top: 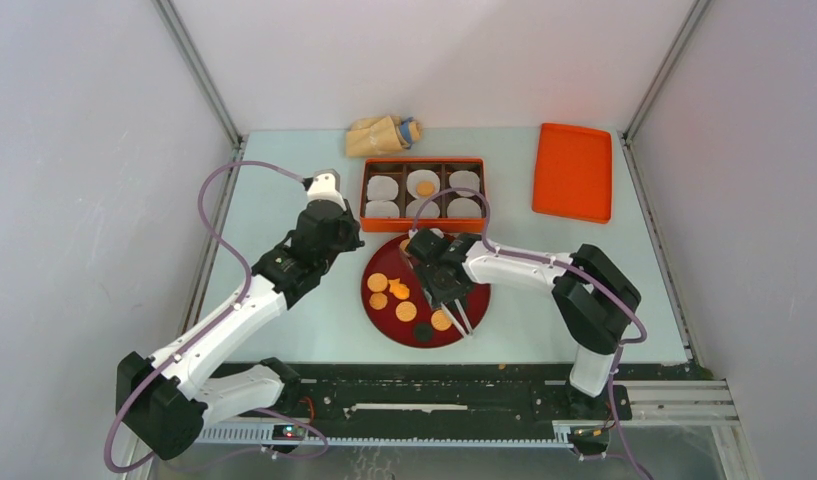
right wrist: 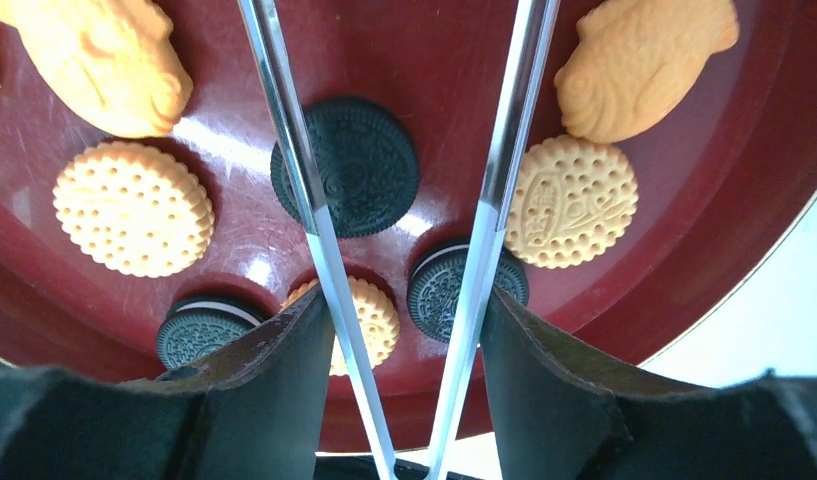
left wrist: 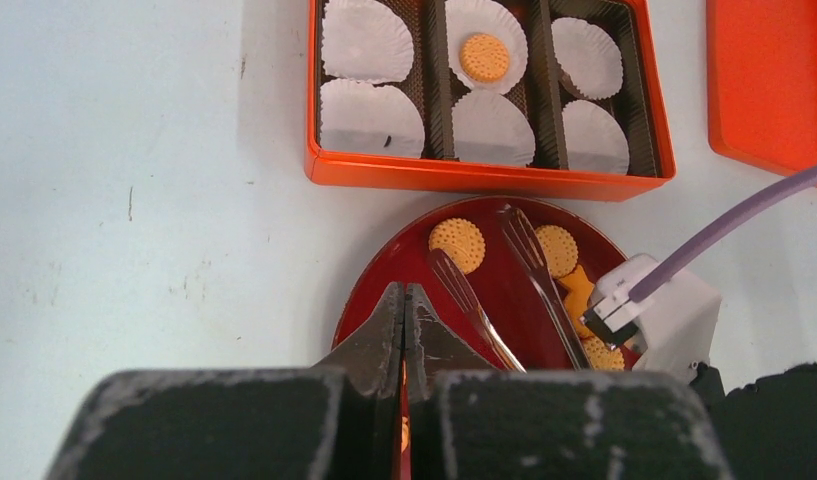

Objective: Pack the cookies

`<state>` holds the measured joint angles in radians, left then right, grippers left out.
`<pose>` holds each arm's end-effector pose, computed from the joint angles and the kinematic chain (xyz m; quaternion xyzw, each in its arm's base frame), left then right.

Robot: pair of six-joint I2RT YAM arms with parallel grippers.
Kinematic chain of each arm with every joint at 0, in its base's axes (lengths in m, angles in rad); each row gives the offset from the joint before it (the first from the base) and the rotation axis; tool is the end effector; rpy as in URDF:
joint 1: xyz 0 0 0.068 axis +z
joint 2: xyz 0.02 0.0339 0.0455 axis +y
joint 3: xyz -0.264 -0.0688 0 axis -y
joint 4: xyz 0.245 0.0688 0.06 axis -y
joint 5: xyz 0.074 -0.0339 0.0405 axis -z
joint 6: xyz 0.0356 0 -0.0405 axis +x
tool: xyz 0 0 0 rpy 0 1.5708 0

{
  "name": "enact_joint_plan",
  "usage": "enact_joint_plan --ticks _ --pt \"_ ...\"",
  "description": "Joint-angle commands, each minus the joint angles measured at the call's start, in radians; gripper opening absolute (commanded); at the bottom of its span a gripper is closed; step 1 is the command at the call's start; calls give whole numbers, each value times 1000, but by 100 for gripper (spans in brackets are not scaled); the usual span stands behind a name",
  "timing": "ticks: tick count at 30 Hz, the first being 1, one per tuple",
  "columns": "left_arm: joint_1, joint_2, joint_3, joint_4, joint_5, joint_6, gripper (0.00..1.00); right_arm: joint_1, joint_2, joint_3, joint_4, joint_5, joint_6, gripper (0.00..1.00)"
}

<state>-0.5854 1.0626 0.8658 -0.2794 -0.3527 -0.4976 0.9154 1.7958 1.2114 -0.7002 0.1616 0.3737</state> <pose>0.2060 -0.1218 0.3058 -0.0543 0.8439 -0.1357 0.5162 0.2161 0.2717 0.1810 -0.2529 0.9537 0.0215 0.1616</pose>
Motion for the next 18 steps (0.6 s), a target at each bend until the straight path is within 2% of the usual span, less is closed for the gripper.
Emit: enact_joint_plan --ticks 1,3,13,17,18 --pt "-4 -6 29 24 10 -13 0 -6 17 75 -7 9 14 58" --pt "-4 -6 28 23 10 -11 0 -5 18 90 -14 11 15 54" --pt "-4 -12 15 23 12 -13 0 7 44 132 -74 -8 -2 55" --pt "-3 -19 10 25 11 -13 0 2 30 136 -71 -19 2 42" --pt "-2 -21 10 25 11 -13 0 0 21 137 -71 -21 5 35"
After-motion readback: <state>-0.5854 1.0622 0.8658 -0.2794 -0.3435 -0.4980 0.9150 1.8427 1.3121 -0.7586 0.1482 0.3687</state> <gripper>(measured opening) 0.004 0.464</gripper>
